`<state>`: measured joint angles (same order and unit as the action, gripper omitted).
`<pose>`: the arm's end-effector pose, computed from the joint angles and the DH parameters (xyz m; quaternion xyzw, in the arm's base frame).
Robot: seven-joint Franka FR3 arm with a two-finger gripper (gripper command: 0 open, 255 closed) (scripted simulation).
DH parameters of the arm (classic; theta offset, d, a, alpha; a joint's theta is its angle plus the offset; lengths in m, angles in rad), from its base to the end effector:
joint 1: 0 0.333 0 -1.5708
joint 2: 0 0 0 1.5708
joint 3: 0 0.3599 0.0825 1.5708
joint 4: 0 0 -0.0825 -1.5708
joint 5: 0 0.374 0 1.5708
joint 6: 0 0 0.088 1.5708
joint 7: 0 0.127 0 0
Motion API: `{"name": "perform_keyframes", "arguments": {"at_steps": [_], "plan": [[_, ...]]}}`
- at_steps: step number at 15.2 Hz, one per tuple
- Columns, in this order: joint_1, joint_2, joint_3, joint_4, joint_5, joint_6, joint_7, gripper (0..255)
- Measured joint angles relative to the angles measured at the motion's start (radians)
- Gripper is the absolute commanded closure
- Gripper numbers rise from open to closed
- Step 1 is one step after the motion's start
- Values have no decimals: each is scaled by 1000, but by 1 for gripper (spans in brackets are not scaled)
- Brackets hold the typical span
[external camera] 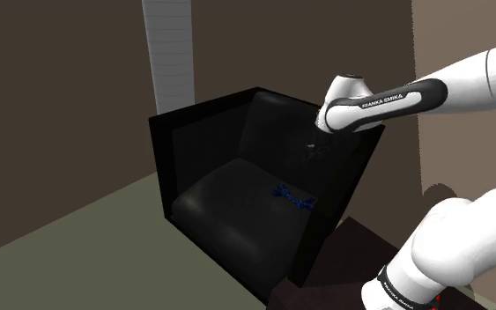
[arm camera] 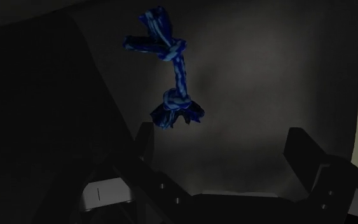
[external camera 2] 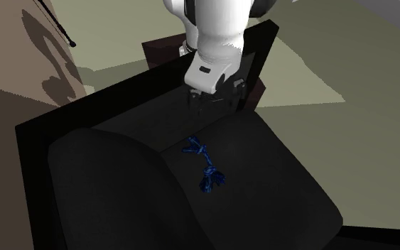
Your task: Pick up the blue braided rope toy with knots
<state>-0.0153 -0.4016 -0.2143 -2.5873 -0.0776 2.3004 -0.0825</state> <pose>0.3801 -0.0932 0.4284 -0.9975 0.0431 -0.0552 0.0032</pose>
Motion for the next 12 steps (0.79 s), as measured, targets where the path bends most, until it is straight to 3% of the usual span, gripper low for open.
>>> {"name": "perform_keyframes", "arguments": {"at_steps": [7, 12], "plan": [[36, 281, -65, 19, 105, 230, -125, 0], [43, 493, -71, 79, 264, 347, -272, 0]]}}
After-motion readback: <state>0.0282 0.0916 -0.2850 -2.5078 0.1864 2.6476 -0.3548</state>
